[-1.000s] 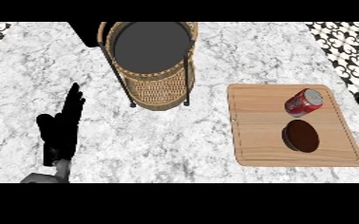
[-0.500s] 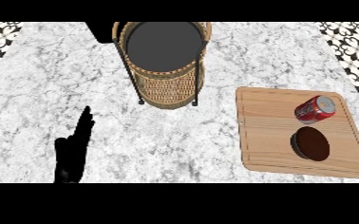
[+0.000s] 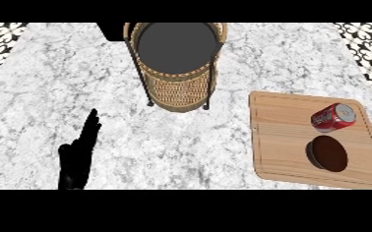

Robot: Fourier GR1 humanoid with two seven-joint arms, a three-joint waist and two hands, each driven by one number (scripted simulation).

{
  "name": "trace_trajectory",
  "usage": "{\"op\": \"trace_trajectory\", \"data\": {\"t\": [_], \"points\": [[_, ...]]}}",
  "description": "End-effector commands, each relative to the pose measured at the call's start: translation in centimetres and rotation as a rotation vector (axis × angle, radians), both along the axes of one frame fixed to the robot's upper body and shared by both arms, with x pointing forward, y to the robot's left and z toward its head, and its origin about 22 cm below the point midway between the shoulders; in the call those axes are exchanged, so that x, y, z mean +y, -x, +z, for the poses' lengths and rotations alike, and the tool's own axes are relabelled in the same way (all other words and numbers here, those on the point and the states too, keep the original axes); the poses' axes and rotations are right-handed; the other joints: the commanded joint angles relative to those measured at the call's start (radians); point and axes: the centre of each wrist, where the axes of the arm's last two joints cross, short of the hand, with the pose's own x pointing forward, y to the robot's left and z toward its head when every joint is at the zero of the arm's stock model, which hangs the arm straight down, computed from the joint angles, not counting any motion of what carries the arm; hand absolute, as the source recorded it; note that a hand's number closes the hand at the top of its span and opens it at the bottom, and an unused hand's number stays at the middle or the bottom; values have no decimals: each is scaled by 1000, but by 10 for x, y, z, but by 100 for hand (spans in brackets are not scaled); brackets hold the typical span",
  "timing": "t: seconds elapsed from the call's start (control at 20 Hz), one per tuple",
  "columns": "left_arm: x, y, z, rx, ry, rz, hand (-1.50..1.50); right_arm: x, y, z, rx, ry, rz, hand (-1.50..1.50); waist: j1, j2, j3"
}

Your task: Pick the cupcake from the cutting board and place it in the tiered basket

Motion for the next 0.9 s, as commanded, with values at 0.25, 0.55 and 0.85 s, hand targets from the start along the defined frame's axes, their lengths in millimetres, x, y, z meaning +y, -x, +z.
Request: {"op": "trace_trajectory", "data": {"t": [0.25,0.55,0.85], "points": [[4,-4,-9,21,0,-25,0,47,-16,31,242,187,-98,-150,33,5,4],[-1,-6,7,9,4,-38,0,81,-23,8,317,225,-98,-150,37,1,6],[-23,-20,-3,27,0,-43,0,84,-52,13,510,299,-126,-150,40,5,5]]}}
